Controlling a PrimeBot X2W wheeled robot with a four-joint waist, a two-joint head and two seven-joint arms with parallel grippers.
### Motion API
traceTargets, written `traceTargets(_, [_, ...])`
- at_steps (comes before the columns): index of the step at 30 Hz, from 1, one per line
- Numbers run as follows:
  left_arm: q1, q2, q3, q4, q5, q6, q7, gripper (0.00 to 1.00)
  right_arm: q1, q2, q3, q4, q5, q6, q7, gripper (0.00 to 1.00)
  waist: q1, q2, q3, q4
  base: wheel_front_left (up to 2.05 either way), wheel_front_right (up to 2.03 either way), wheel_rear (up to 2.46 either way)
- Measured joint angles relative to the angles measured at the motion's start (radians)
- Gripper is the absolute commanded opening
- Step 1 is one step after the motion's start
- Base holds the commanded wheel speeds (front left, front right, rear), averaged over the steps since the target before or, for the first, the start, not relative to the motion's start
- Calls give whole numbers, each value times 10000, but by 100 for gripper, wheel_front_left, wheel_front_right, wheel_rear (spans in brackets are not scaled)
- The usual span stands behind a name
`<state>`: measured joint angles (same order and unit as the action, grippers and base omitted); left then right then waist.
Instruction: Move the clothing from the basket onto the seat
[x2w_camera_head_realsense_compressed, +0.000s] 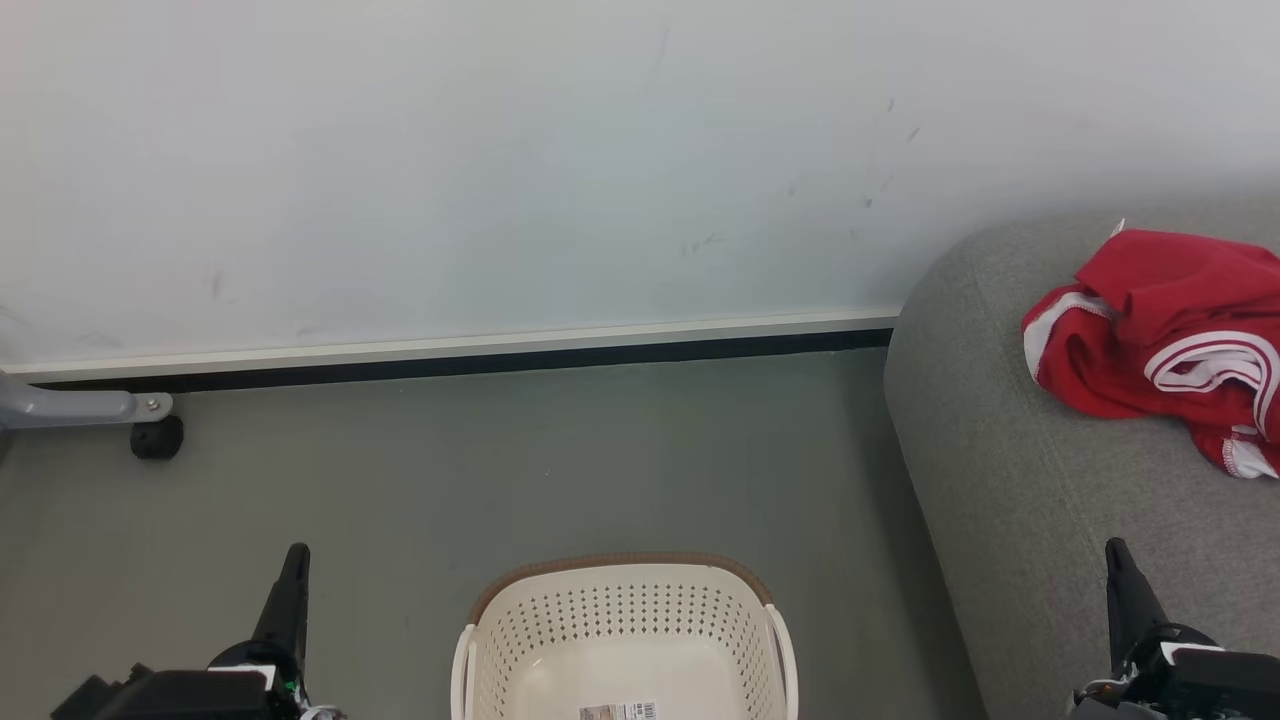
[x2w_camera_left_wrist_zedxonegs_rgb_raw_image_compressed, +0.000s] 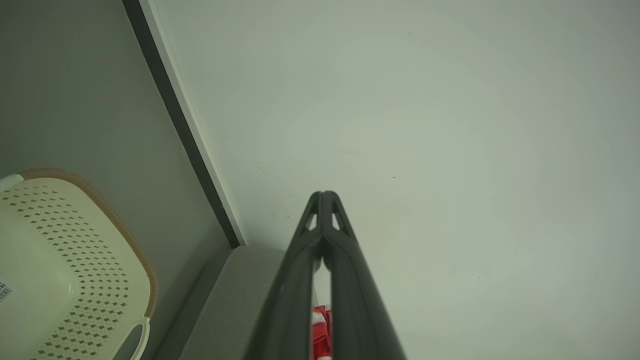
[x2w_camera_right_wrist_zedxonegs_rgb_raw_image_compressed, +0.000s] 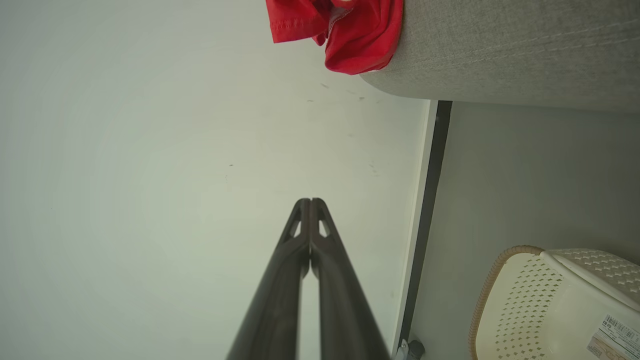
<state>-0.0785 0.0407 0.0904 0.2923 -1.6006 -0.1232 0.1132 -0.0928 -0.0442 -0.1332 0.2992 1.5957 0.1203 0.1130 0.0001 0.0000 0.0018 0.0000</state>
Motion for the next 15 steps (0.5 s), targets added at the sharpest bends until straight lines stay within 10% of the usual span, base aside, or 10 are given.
traceTargets(15, [0, -2, 0, 6, 0, -2, 0, 0, 0, 0, 0, 0, 2, 0, 0, 0, 0, 0, 0, 0, 0, 0, 0])
